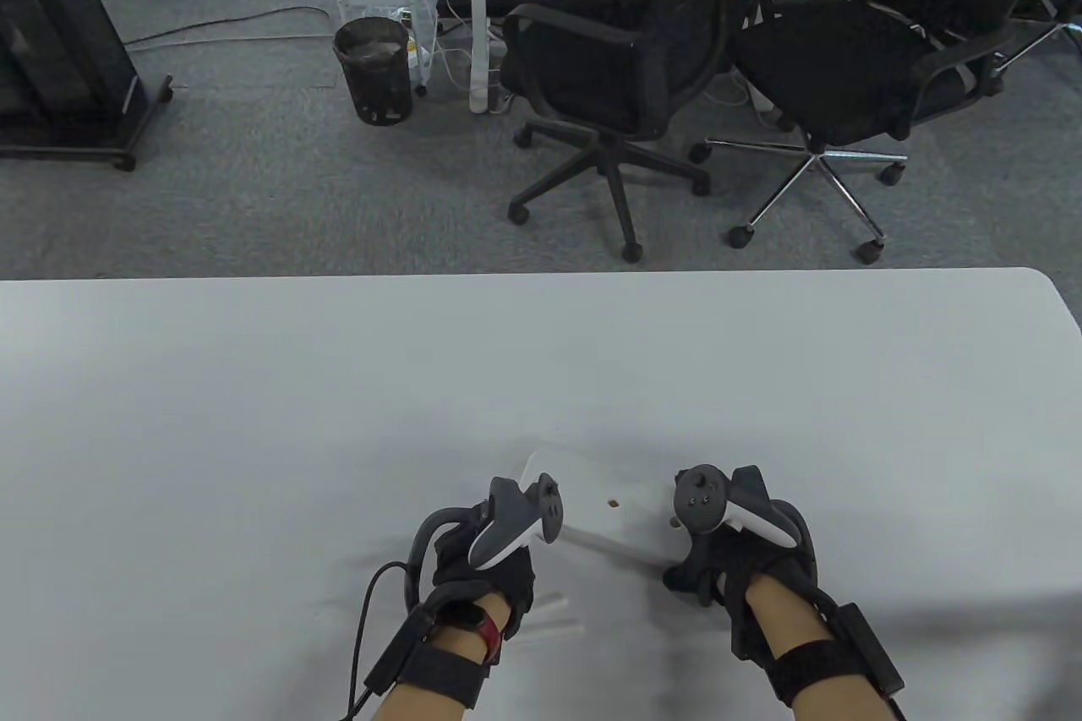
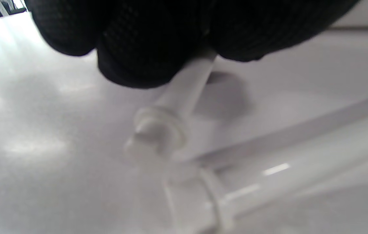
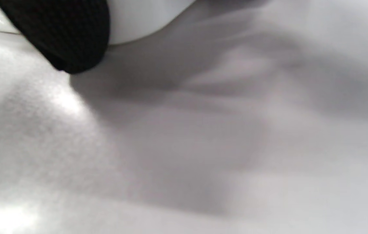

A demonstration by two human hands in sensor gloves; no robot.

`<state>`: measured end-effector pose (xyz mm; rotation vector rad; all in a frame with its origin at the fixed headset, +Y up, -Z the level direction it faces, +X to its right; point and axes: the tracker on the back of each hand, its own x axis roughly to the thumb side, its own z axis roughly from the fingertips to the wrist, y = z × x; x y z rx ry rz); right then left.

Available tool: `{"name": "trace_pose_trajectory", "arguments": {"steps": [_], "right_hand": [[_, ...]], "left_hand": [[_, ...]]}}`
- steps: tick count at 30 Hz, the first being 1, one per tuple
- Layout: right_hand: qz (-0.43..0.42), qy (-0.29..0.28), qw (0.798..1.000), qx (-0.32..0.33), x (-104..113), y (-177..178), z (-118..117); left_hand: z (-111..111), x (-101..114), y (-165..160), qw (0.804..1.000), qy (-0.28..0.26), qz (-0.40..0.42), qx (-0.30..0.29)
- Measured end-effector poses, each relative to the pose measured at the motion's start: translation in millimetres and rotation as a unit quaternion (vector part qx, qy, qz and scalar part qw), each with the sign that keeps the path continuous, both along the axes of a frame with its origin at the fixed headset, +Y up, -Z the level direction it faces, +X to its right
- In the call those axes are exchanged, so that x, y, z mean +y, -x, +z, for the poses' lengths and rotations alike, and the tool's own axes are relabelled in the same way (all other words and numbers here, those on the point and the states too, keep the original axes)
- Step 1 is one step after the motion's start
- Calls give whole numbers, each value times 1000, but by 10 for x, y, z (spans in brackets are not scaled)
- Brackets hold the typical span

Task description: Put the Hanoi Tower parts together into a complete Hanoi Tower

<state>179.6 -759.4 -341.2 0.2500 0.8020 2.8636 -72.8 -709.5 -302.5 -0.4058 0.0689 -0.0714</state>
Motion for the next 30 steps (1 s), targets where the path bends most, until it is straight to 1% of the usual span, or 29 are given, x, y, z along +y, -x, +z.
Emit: {"name": "trace_pose_trajectory", "arguments": {"steps": [4,8,11,13,17,21,23,26,30], "right_hand": [[1,-1,1000,0,-1,-1,1],[2,0,1000,-1,-3,-3,-2],[2,1,1000,-1,3,1,0],[5,1,1000,-2,7,3,3],[3,-1,1000,-2,4,-4,1],[2,-2,1000,-3,0,-7,1],[3,0,1000,-3,-1,-5,-4],[3,1,1000,-4,-3,-3,-5],[1,2,1000,-4,-2,-3,-10]], "left_hand": [[48,169,98,999,-30,27,-10],[46,426,192,994,-74,76,-16],[59,586,219,990,-97,96,-22],[60,650,223,987,-111,112,-25],[22,725,221,980,-140,136,-31],[-25,777,204,966,-198,157,-47],[-41,821,182,956,-234,168,-62],[-67,868,146,945,-266,172,-80],[-99,916,94,940,-279,172,-97]]}}
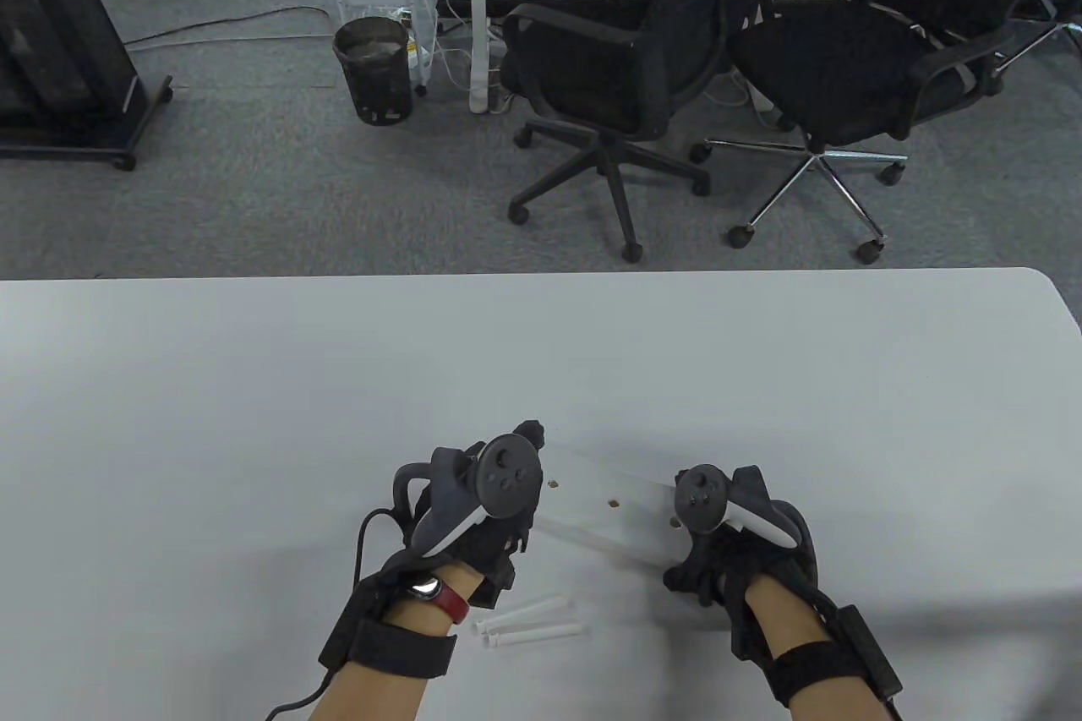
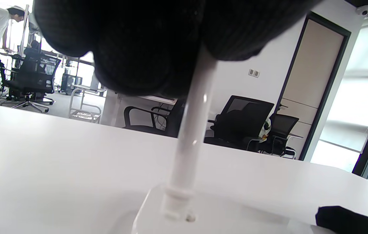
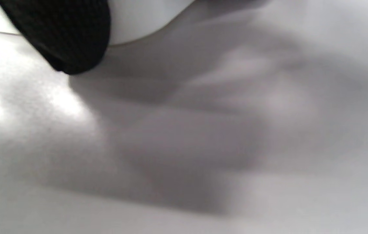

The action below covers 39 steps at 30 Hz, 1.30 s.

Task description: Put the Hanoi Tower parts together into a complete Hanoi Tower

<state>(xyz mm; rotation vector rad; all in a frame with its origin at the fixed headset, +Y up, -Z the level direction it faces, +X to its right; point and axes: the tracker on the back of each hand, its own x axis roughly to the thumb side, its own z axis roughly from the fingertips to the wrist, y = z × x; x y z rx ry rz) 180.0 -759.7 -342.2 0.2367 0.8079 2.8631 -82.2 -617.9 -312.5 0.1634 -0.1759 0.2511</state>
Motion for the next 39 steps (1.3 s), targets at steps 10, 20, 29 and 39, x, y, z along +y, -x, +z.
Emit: {"name": "trace_pose_trajectory", "arguments": {"steps": [10,20,29,39], "right_hand": [[-2,-3,1000,-2,-1,0,8],[-5,-4,1000,-3,-4,-10,7],[-14,-9,1000,-9,-8,-20,16],[-13,-13,1000,-7,-11,-31,12]], "left_hand": [[-71,23,-177,997,-45,-57,-21],[-131,-53,-352,988,-58,-141,-31],[-182,-211,-422,984,-38,-173,-33],[-216,-224,-376,987,-21,-157,-25]]}}
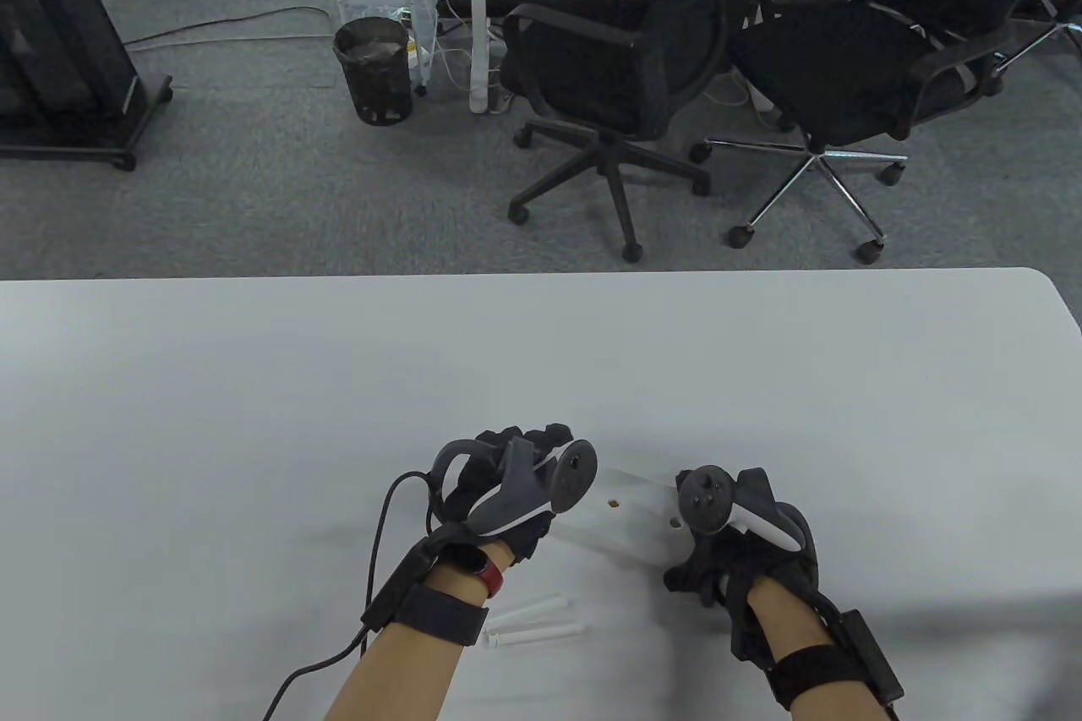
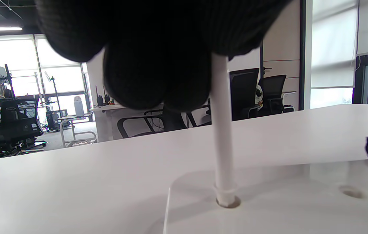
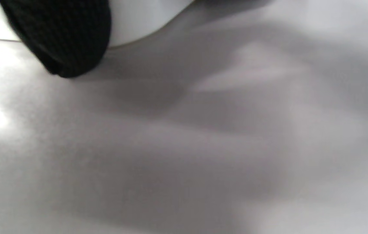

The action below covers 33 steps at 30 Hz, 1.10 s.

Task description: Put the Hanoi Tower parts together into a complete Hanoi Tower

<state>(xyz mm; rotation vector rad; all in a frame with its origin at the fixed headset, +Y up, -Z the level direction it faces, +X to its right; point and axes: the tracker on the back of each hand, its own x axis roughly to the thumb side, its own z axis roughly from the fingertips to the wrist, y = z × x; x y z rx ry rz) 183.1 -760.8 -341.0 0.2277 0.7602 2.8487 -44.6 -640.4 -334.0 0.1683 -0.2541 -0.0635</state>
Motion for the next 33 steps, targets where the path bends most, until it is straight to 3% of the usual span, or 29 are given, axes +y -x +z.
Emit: {"name": "trace_pose_trajectory", "arguments": {"steps": [10,20,23,26,33], "right_hand": [[-2,-2,1000,0,-14,-11,-2],[-2,-2,1000,-1,-25,-16,-2],[-4,-2,1000,0,-28,-21,-3],[-6,-3,1000,0,-29,-24,-1],[-6,-2,1000,-1,-26,-22,2]], "left_hand": [[-9,78,-176,998,27,-48,-1],[-215,185,-229,993,88,-40,63],[-217,162,-215,995,93,-1,30],[-196,148,-244,996,87,-28,18],[-255,68,-106,985,165,-25,-40]]}}
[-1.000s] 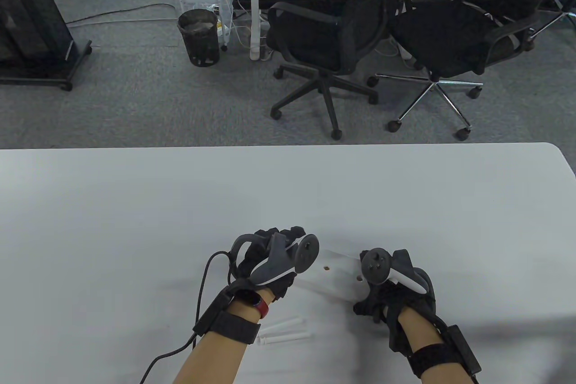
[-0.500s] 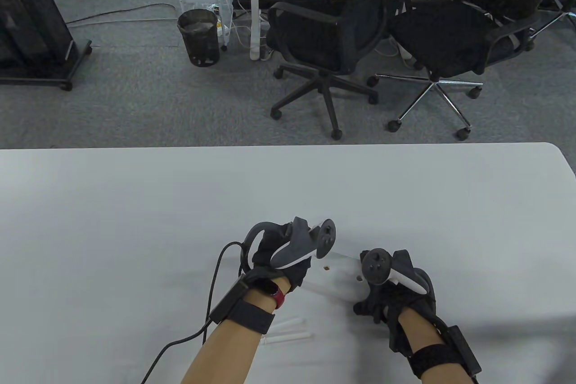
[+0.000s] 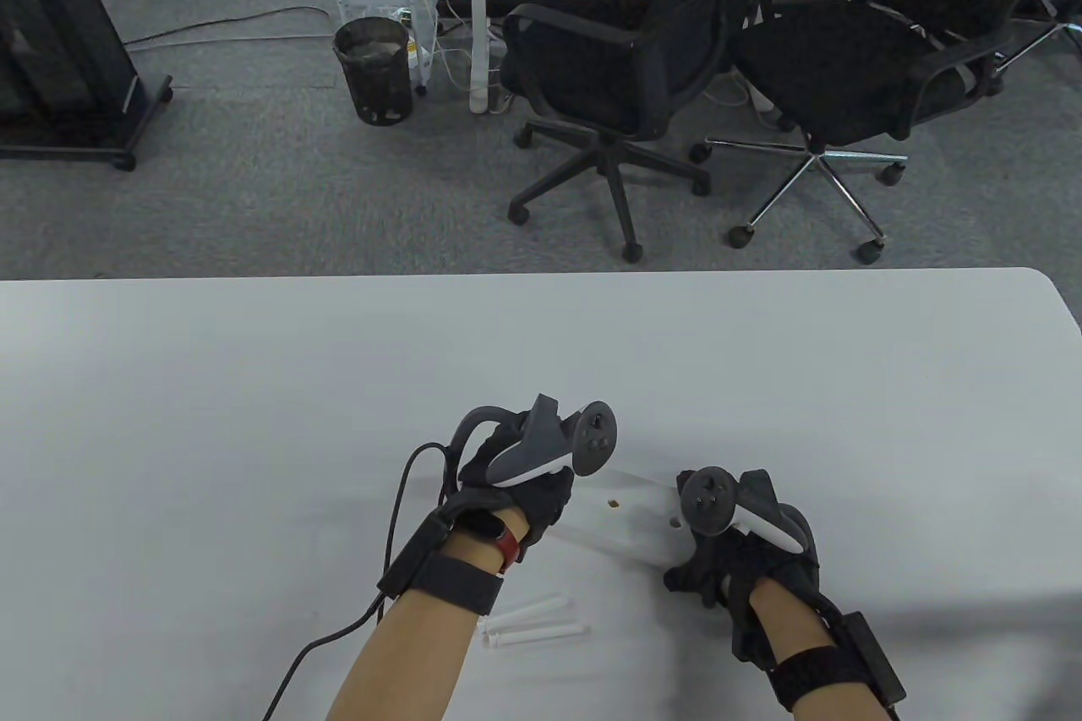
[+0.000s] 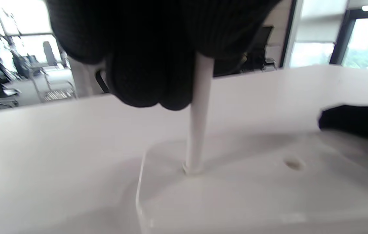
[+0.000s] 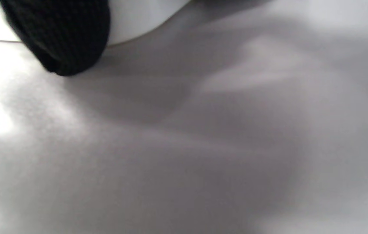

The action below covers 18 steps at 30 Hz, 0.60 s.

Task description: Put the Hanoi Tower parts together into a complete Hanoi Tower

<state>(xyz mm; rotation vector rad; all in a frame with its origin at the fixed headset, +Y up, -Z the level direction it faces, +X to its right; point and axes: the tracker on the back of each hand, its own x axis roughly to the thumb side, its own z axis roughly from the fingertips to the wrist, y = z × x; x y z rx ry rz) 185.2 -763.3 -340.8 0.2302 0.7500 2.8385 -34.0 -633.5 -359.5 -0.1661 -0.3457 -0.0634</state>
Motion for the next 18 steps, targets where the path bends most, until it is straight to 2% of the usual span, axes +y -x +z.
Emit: {"name": "trace_pose_trajectory", "arguments": {"steps": [1,5,7,11,18], "right_hand": [[0,0,1000,0,2,2,1],[0,1,1000,-2,1,3,1],[0,1,1000,-2,0,2,1],[1,2,1000,-4,-2,0,4],[3,5,1000,-7,-1,3,4]], "left_hand": [[9,4,47,1000,-19,7,4],[-72,-112,84,999,-3,32,-2],[-68,-127,65,999,-21,35,-1],[-48,-172,49,999,-21,29,21],[14,-266,166,996,50,58,41]]}}
